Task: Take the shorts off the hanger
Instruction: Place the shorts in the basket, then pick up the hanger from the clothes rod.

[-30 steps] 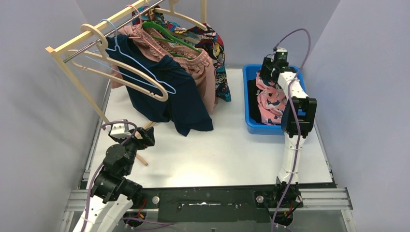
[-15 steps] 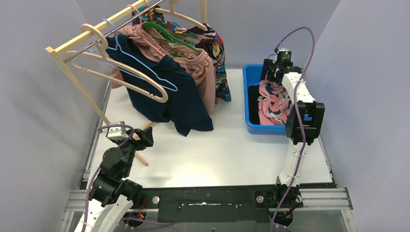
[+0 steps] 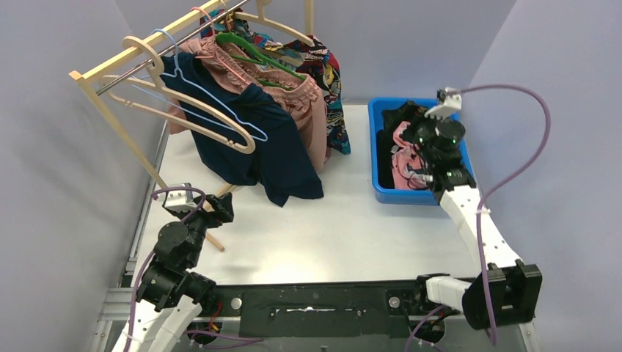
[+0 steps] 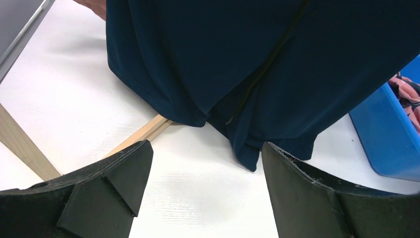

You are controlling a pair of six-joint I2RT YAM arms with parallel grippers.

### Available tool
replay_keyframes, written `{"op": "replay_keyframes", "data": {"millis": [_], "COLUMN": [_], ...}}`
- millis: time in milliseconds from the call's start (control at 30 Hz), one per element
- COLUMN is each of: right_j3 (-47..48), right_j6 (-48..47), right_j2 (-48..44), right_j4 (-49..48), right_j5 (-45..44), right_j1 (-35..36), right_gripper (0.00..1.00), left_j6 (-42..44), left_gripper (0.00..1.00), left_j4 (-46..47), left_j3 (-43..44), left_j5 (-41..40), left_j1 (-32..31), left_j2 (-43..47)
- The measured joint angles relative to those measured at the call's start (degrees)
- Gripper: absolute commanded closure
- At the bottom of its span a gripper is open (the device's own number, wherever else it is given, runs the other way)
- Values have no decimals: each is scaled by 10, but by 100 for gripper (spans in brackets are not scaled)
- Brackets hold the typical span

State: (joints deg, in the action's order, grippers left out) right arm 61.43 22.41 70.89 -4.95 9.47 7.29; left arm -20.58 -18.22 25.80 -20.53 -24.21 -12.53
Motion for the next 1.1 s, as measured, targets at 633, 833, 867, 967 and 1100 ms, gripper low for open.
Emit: {"op": "replay_keyframes", "data": {"millis": [633, 833, 867, 967, 1100], "right_j3": [-327, -236, -209, -129, -86], "right_j6": [502, 360, 309, 179, 95], "right_j2": [28, 3, -7, -26, -45], "right_j4": [-664, -504, -431, -248, -118], "right_j5": [372, 399, 380, 299, 217], "right_j1": [49, 191, 216, 276, 307], "right_gripper": [3, 1, 0, 0, 0], "left_j6": [0, 0, 0, 0, 0], "left_gripper": [16, 16, 16, 16, 16], "left_j4": [-4, -5, -5, -5, -5], "left_j3": [0, 0, 0, 0, 0], "left_j5": [20, 24, 24, 26, 26], "left_j1": [4, 11, 11, 11, 11], "left_j2": [-72, -83, -82, -77, -65]}}
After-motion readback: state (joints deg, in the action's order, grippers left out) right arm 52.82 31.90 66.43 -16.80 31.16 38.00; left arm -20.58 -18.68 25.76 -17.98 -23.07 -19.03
